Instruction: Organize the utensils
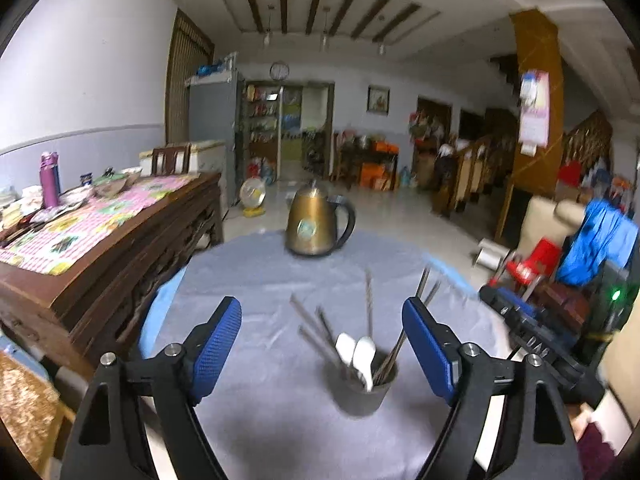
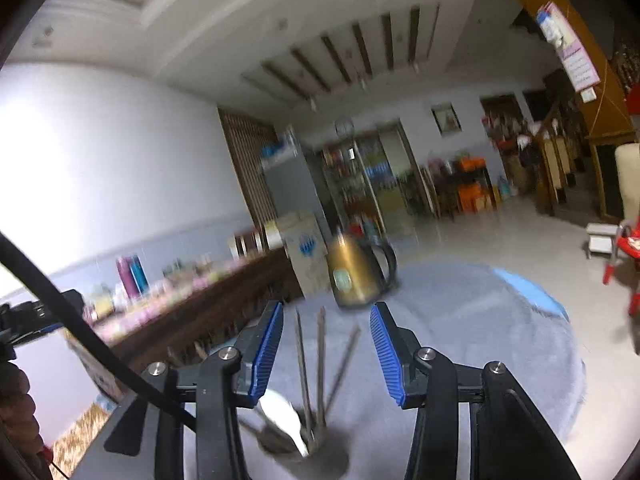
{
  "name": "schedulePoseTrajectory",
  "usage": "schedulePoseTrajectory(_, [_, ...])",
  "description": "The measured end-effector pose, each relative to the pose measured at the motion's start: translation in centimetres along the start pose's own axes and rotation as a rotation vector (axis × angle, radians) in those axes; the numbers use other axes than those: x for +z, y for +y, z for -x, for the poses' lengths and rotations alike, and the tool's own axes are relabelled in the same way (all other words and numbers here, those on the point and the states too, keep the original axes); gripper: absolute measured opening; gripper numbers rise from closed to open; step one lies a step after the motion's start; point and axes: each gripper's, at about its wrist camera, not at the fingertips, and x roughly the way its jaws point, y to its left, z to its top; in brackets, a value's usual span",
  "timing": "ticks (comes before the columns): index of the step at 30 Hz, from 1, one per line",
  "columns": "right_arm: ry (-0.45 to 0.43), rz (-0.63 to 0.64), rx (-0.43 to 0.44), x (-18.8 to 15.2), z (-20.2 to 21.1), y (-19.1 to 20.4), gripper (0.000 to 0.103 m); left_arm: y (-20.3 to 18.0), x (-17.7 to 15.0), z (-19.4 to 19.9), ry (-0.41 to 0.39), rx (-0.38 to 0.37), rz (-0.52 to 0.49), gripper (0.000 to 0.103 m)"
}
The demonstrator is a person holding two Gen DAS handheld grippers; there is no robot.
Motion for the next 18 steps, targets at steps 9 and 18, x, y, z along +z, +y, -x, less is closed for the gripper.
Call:
schedulePoseTrajectory(9, [0.219,0.015,-0.106,-2.2,2.1,0.6,0.061,-1.5,-2.6,0.0,0.092,0.141,-0.068,0.087])
schedulePoseTrajectory(18, [0.278,0.039,-0.15,-2.8,5.4,2.5,0.066,-1.3,-3.3,1.8,0.062,0.272,-0.078,0.091])
